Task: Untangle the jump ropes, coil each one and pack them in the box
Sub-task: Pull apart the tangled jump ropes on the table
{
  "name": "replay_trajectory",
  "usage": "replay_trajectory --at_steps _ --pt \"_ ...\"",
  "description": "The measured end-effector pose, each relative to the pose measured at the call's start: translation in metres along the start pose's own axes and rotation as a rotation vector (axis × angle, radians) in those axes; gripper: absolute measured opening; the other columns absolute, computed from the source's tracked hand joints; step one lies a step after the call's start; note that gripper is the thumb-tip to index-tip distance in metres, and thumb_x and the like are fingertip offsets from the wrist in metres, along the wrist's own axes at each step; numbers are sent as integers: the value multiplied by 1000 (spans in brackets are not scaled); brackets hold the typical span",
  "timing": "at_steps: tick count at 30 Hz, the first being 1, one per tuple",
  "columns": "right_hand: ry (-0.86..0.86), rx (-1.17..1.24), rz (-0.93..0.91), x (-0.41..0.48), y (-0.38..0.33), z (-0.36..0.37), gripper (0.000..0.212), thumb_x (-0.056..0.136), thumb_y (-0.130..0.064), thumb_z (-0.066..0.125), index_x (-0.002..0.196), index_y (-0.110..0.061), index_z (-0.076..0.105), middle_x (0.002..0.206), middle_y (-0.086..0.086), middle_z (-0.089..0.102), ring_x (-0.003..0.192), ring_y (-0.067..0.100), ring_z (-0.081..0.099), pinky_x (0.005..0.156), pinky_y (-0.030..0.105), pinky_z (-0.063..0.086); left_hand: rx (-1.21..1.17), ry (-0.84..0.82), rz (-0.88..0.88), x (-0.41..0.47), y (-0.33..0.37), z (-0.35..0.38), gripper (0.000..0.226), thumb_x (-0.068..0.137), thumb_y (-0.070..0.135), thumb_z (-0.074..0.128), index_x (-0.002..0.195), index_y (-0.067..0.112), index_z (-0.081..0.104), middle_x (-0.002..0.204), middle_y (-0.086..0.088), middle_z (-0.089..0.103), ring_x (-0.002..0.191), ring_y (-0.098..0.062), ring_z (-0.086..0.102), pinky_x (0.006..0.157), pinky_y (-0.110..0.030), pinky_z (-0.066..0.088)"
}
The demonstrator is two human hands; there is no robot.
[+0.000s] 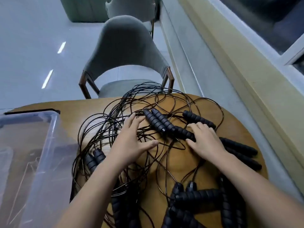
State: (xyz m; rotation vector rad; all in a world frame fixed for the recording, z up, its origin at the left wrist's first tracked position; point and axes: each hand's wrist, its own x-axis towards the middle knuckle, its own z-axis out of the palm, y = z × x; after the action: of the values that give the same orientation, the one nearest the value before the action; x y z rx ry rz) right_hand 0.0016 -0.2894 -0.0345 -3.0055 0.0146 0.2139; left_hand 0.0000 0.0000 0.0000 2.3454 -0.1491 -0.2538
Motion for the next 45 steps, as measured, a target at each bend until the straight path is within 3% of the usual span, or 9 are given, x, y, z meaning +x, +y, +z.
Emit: replay_trajectory --at_steps 4,11,16,22,27,31,35,40,45 --pt "-4 -29 -76 -9 4 0 41 103 -42 63 140 -29 53 133 -3 57 128 22 51 109 41 45 80 246 184 -22 -3 8 80 79 57 84 149 40 49 169 14 27 156 -8 25 123 -32 23" --pt "305 85 -53 -92 -9 -24 22 98 -43 61 96 -23 55 97 4 60 90 29 56 70 40 44 101 443 422 -104 -14 23 53 86 45 82 134 33 62 148 11 52 137 -9 50 117 -34 42" --pt "403 465 -66 -161 -28 -28 16 97 -37 70 101 -22 70 95 0 68 90 24 61 71 36 42 106 428 458 -159 -21 34 53 88 46 79 136 35 60 141 14 60 131 -6 54 114 -38 45" --pt "343 797 -238 -203 -48 -38 12 101 -29 69 92 -23 75 69 -6 65 61 9 57 60 28 43 123 423 459 -175 -23 26 64 88 37 82 145 32 52 146 15 55 133 0 48 115 -26 38" --pt "286 802 -340 -222 -70 -43 8 100 -28 69 95 -25 75 64 -10 64 54 1 55 53 11 40 154 526 537 -176 -19 7 70 82 22 85 143 31 53 140 11 52 129 -12 53 109 -34 46" --pt "269 821 -374 -222 -82 -45 8 101 -28 69 96 -25 74 62 -9 64 55 2 55 60 22 44 201 698 608 -177 -18 -12 57 80 15 83 129 26 58 128 7 51 117 -20 59 90 -41 55" --pt "253 945 -448 -224 -82 -49 21 90 -41 66 99 -24 75 67 -7 65 61 11 57 60 26 45 308 831 542 -173 -19 -39 67 78 18 85 138 27 57 133 1 49 119 -25 51 98 -47 50" --pt "227 864 -552 -227 -89 -49 22 86 -38 65 99 -23 76 73 -9 66 65 5 59 61 16 44 466 685 630 -172 -21 -34 57 90 47 71 145 42 56 151 10 52 142 -18 42 112 -44 33" --pt "219 981 -586 -225 -95 -39 20 88 -30 65 99 -18 75 73 -6 66 64 12 58 58 22 45 238 662 688 -177 -31 -20 16 100 37 63 97 23 70 77 17 63 71 -5 57 64 -34 48"
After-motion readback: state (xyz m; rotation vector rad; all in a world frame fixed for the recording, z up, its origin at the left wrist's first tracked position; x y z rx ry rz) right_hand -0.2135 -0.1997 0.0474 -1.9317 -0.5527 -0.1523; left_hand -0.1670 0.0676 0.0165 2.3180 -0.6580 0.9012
